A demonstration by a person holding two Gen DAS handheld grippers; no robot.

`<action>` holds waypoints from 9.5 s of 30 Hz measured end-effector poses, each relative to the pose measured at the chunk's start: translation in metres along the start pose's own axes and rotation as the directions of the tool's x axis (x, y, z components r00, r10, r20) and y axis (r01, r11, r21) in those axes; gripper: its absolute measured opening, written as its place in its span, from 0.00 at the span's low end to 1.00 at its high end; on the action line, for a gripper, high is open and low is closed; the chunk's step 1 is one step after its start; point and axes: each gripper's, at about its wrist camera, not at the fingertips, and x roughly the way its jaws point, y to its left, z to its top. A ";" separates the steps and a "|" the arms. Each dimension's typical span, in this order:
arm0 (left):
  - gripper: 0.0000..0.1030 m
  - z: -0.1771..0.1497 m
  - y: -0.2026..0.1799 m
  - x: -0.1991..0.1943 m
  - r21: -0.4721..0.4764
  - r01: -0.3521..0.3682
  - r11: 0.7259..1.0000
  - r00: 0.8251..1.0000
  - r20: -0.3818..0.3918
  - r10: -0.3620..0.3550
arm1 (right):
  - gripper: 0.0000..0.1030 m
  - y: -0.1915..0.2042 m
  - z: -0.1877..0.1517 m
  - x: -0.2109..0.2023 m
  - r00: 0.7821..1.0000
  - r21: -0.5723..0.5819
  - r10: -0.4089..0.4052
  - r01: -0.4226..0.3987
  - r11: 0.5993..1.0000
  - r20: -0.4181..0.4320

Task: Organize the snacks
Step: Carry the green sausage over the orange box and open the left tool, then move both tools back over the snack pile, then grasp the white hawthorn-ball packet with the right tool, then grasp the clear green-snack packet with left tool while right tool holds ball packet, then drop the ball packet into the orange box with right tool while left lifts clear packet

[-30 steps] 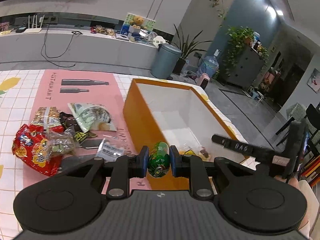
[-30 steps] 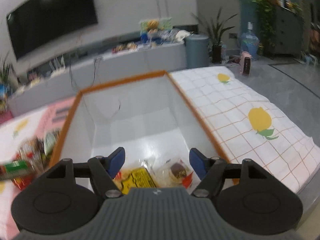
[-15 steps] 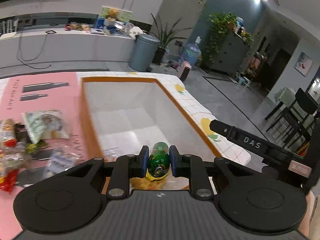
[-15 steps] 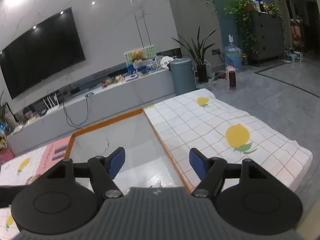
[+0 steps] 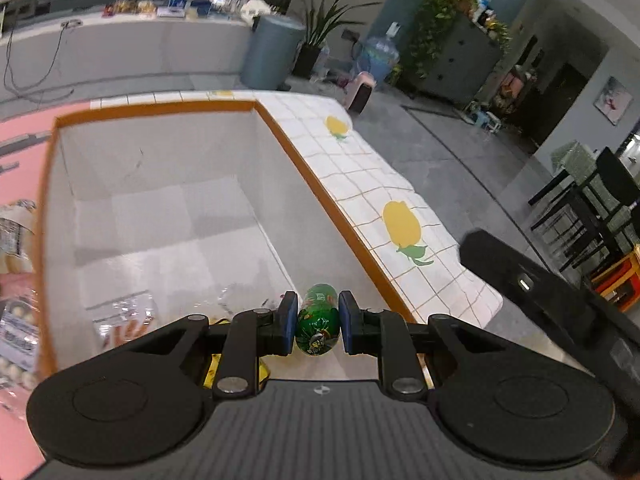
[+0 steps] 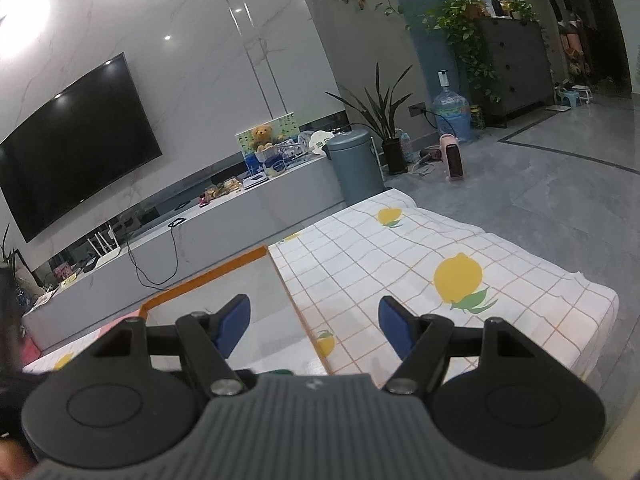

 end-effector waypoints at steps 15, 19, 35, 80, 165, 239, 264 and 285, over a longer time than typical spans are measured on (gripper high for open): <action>0.23 0.017 -0.002 0.047 0.086 -0.101 0.991 0.987 -0.114 0.111 | 0.68 -0.011 0.002 -0.001 1.000 0.065 0.019 -0.018 0.998 -0.011; 0.24 0.022 0.008 0.055 0.098 -0.065 0.993 0.986 -0.145 0.079 | 0.68 -0.010 0.002 0.001 1.000 0.067 0.019 -0.018 0.998 -0.018; 0.74 0.008 0.007 -0.012 0.263 -0.192 0.945 0.972 -0.085 0.221 | 0.68 0.001 0.002 0.003 0.999 0.023 0.023 -0.022 0.999 -0.026; 0.74 -0.103 0.185 -0.226 -0.307 -0.412 0.858 0.876 0.126 0.466 | 0.55 0.223 -0.140 0.004 0.880 -0.411 0.398 -0.474 0.779 -0.259; 0.74 -0.123 0.248 -0.227 -0.466 -0.377 0.800 0.897 0.030 0.441 | 0.92 0.224 -0.221 0.059 0.910 -0.325 0.153 -0.289 0.901 -0.386; 0.77 -0.036 0.244 -0.087 -0.081 -0.454 0.887 0.891 -0.011 0.454 | 0.55 0.231 -0.213 0.049 0.907 -0.348 0.206 -0.339 0.874 -0.366; 0.57 -0.053 0.222 -0.151 -0.160 -0.458 0.874 0.876 0.088 0.475 | 0.55 0.227 -0.163 0.012 0.898 -0.339 0.373 -0.435 0.835 -0.234; 0.57 -0.058 0.172 -0.194 -0.157 -0.210 0.965 0.941 0.234 0.243 | 0.55 0.135 -0.058 0.062 0.947 -0.244 0.252 -0.297 0.923 -0.199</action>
